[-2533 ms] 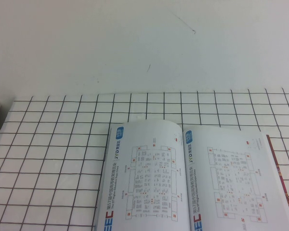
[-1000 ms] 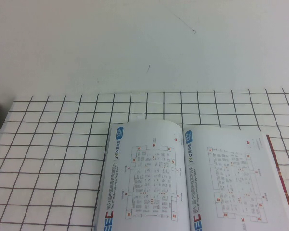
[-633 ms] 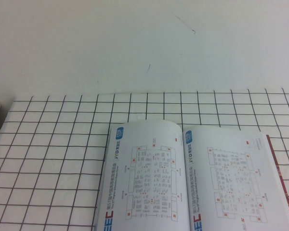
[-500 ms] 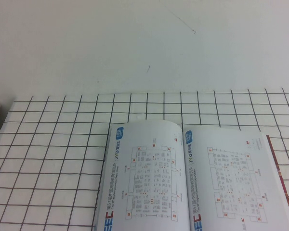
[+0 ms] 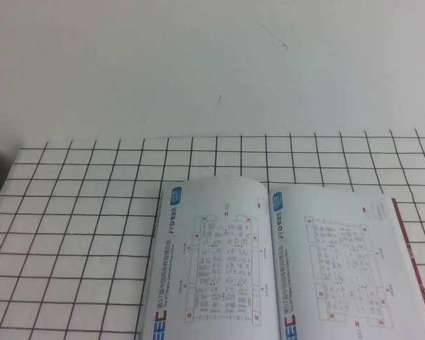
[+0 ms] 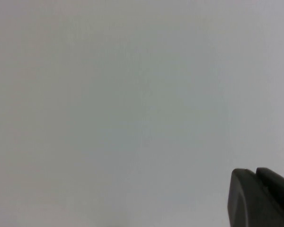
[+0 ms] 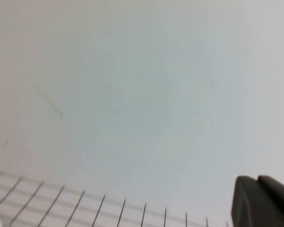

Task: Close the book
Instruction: 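Close the open booklet and leave it lying on the table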

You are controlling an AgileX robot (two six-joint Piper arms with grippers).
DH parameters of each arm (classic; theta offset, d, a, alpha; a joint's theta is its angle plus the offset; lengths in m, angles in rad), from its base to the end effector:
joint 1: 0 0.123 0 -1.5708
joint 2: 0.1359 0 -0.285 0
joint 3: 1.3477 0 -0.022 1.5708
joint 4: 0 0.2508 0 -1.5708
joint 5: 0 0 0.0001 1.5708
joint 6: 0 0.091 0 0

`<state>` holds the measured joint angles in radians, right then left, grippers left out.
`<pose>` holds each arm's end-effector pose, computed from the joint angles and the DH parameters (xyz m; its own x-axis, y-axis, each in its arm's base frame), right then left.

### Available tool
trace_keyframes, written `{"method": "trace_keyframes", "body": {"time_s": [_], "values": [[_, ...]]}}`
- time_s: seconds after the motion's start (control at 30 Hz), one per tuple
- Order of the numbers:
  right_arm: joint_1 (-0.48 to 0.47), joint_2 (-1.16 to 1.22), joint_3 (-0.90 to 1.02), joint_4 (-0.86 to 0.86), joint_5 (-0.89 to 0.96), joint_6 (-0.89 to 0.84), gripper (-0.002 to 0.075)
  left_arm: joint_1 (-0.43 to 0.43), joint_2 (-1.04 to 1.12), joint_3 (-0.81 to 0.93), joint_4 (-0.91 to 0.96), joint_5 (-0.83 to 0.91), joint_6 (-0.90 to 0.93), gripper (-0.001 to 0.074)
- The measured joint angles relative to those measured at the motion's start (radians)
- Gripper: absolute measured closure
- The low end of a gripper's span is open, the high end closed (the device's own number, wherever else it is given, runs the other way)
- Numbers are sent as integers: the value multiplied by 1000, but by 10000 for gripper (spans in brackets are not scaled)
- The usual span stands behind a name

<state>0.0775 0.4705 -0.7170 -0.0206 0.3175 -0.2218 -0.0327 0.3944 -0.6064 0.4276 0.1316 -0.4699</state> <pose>0.0863 0.0061 0.3897 0.0327 -0.2372 -0.9709 -0.0651 0.9689 -0.2389 0.0769 0.0025 0.3782 0.1790 -0.0514 -0.9825 -0.0127 0.9984 -0.0545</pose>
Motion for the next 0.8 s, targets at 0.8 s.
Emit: {"method": "trace_keyframes", "body": {"time_s": [0.8], "values": [[0, 504, 148, 1014, 393, -776, 729, 0, 207, 2, -471, 445, 29, 738]]}}
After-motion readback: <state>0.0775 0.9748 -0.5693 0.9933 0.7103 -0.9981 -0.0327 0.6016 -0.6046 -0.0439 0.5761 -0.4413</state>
